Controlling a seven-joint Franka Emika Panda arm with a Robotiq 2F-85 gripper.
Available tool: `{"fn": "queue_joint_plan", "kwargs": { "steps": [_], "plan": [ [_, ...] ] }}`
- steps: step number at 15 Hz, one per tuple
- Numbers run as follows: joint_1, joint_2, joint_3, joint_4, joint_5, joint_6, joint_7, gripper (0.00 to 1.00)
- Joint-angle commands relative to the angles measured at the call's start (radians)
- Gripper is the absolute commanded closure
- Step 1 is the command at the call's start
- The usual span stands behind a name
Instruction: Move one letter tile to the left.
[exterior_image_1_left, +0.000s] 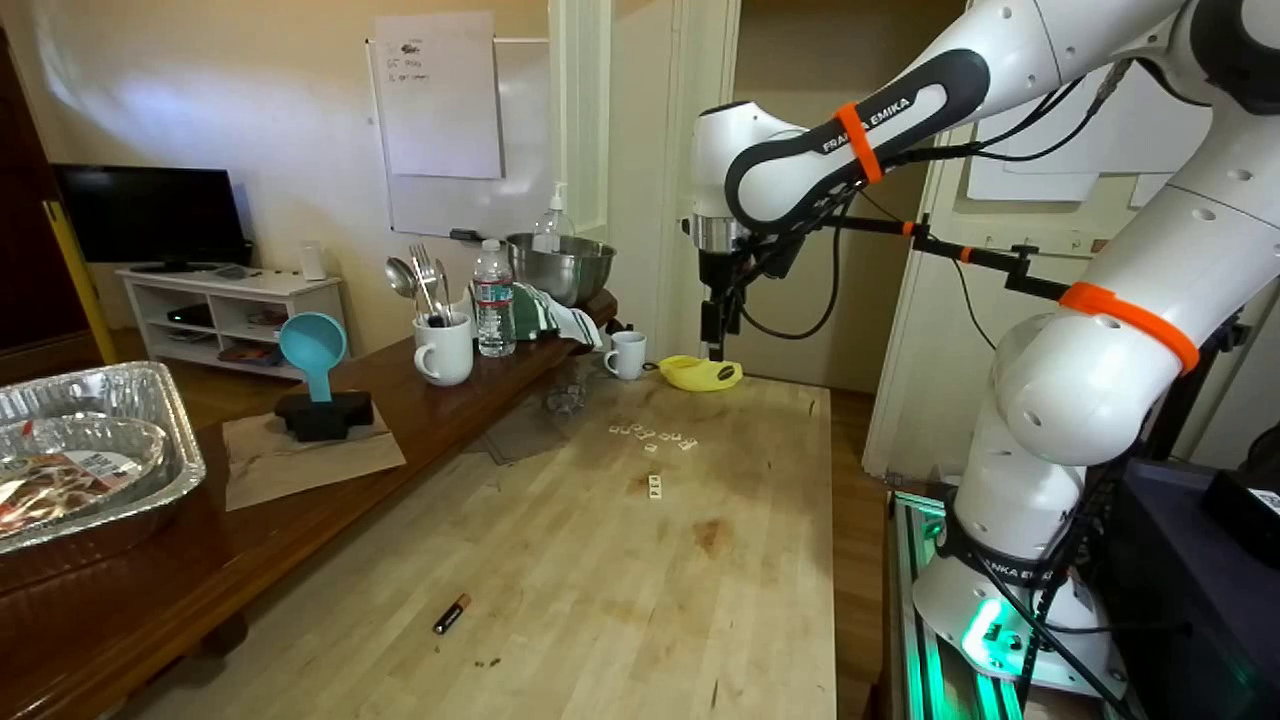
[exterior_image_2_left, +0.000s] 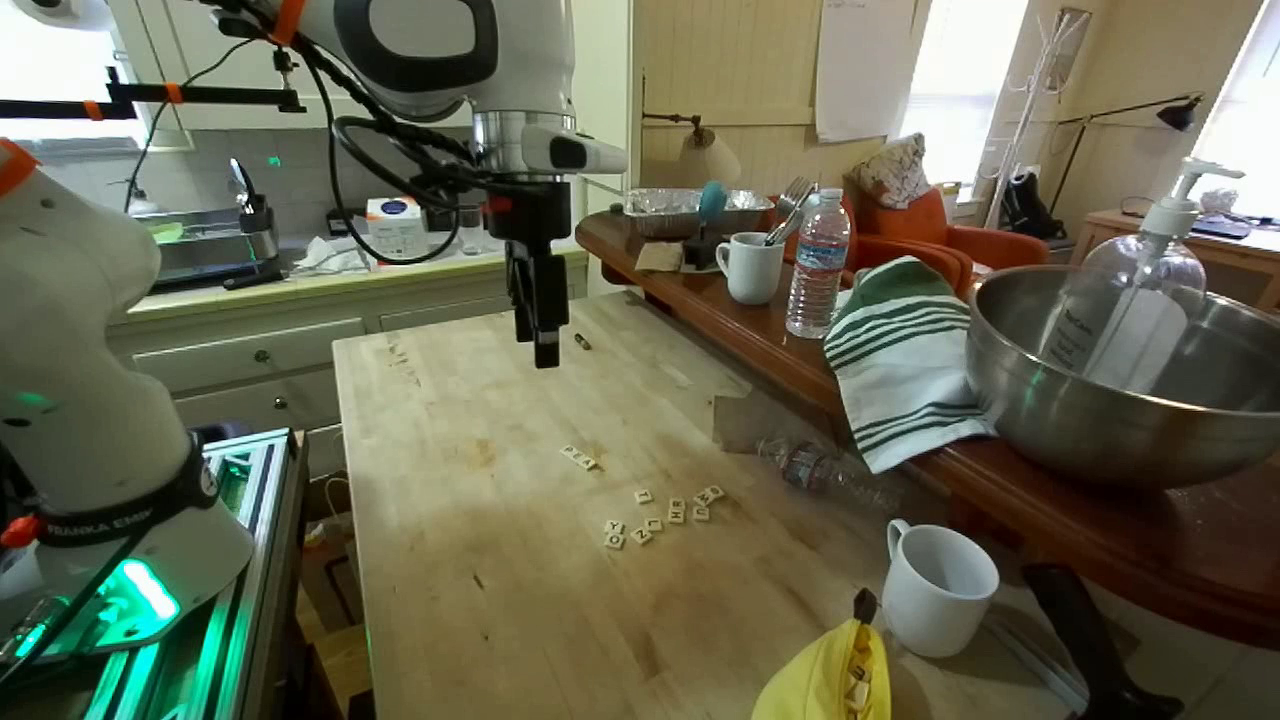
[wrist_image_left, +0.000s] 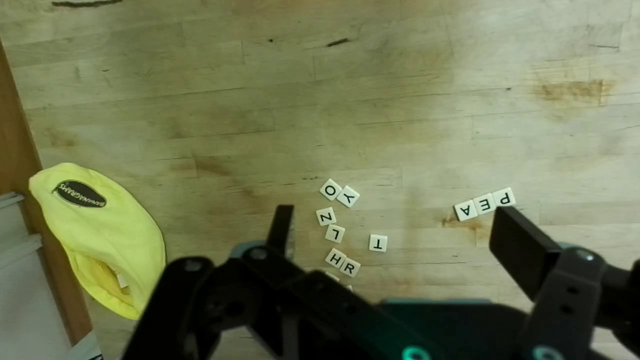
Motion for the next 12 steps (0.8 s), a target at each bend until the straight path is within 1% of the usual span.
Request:
{"fn": "queue_joint_plan", "kwargs": {
  "steps": [1, 3, 4, 5, 7, 9, 10, 12],
  "plan": [
    [0.009, 0.0, -0.008, 0.001, -0.003, -0.003, 0.003, 0.0],
    [0.009, 0.0, -0.008, 0.001, -0.003, -0.003, 0.003, 0.0],
    [0.009, 0.001, -0.01, 0.0, -0.001, 0.019, 0.009, 0.0],
    [0.013, 0.016, -0.015, 0.008, 0.009, 0.045, 0.005, 0.0],
    [0.027, 0.043, -0.032, 0.015, 0.039, 0.135, -0.029, 0.0],
    [0.047, 0.09, -0.054, 0.029, 0.092, 0.226, -0.074, 0.0],
    [0.066, 0.119, -0.076, 0.041, 0.146, 0.259, -0.128, 0.0],
    [0.094, 0.18, -0.108, 0.069, 0.249, 0.289, -0.217, 0.0]
  ]
}}
